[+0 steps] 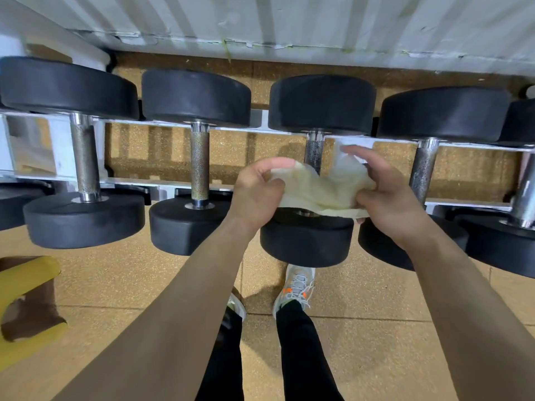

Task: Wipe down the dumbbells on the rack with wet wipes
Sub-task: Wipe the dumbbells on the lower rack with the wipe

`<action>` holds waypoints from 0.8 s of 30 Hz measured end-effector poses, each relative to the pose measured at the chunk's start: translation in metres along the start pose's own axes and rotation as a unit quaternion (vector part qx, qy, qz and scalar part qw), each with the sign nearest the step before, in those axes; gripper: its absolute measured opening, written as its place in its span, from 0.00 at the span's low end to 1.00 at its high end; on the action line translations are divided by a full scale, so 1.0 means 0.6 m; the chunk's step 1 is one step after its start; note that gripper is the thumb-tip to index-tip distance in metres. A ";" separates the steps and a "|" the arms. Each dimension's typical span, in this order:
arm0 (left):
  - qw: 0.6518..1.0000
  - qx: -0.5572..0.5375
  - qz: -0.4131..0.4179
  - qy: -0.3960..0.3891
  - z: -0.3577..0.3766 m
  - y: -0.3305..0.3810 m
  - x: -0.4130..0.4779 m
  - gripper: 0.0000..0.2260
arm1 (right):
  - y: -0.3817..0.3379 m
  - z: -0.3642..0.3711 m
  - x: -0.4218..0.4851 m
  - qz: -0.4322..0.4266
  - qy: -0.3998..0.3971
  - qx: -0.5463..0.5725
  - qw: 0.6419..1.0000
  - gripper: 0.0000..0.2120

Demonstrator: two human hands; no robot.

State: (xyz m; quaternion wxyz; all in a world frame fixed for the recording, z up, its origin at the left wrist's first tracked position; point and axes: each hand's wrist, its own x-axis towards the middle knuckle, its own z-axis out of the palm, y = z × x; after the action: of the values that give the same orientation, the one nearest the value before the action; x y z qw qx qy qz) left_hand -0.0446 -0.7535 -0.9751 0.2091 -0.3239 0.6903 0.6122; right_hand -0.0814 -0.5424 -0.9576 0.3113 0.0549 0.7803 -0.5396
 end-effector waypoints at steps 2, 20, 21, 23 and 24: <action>1.000 -0.011 0.008 0.006 -0.002 0.001 -0.002 0.22 | 0.001 -0.004 0.000 -0.015 -0.004 -0.007 1.000 0.42; 0.958 0.254 0.127 0.046 0.023 -0.043 0.012 0.26 | 0.022 0.003 0.055 0.052 0.171 0.029 0.983 0.20; 0.963 0.243 0.104 0.043 0.023 -0.045 0.015 0.26 | 0.024 0.005 0.062 0.080 0.173 -0.019 0.981 0.20; 0.976 0.193 0.075 0.070 0.028 -0.047 0.010 0.25 | 0.022 0.008 0.068 0.121 0.220 -0.102 0.963 0.20; 0.979 0.167 0.067 0.100 0.033 -0.047 0.002 0.24 | 0.014 0.013 0.068 0.129 0.246 -0.116 0.954 0.18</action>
State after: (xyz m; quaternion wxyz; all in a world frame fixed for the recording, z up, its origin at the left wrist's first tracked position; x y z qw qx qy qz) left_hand -0.0281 -0.7353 -0.9993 0.1480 -0.2970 0.8204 0.4656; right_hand -0.1069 -0.5561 -0.9885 0.1813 0.2497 0.8763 -0.3700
